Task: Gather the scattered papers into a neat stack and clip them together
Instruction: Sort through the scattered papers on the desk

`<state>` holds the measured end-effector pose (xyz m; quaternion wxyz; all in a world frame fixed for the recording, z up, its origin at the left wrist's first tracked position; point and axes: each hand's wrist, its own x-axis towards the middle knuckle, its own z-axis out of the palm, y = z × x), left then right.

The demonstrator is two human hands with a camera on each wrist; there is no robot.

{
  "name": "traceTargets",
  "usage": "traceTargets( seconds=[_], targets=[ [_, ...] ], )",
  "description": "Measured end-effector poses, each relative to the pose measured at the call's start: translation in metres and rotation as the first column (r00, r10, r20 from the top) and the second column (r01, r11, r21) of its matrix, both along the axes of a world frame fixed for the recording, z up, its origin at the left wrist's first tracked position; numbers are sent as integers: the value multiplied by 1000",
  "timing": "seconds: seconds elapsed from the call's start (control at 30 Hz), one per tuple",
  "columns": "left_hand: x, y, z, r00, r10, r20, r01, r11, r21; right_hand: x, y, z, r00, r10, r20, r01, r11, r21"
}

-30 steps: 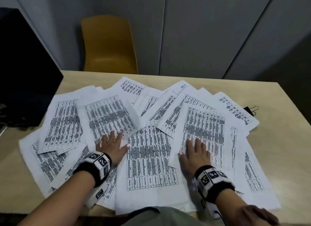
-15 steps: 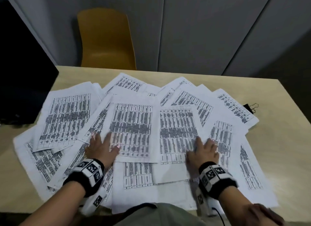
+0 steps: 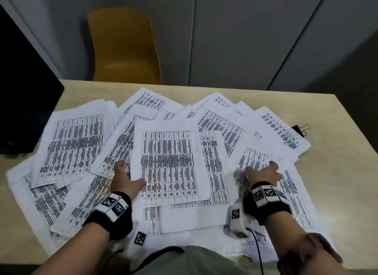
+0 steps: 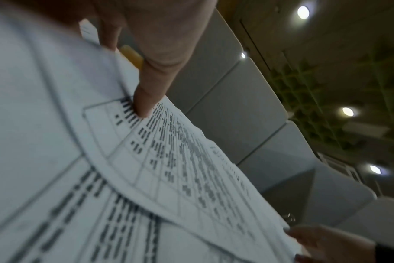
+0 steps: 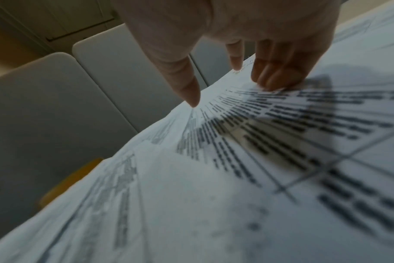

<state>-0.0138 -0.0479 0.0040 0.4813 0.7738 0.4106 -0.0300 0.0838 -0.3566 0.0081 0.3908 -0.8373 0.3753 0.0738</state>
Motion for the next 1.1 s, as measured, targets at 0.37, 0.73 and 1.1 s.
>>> traceTargets(
  seconds=[0.37, 0.73, 1.1],
  targets=[
    [-10, 6, 6, 993, -117, -25, 115, 991, -69, 0, -23, -4, 998, -47, 49, 44, 996, 76],
    [-6, 3, -1, 988, -154, -18, 152, 984, -97, -25, 2, -9, 984, 178, 28, -173, 894, 414],
    [11, -2, 18, 981, -196, 5, 195, 971, -137, -30, 5, -14, 897, 441, -37, -392, 829, 398]
  ],
)
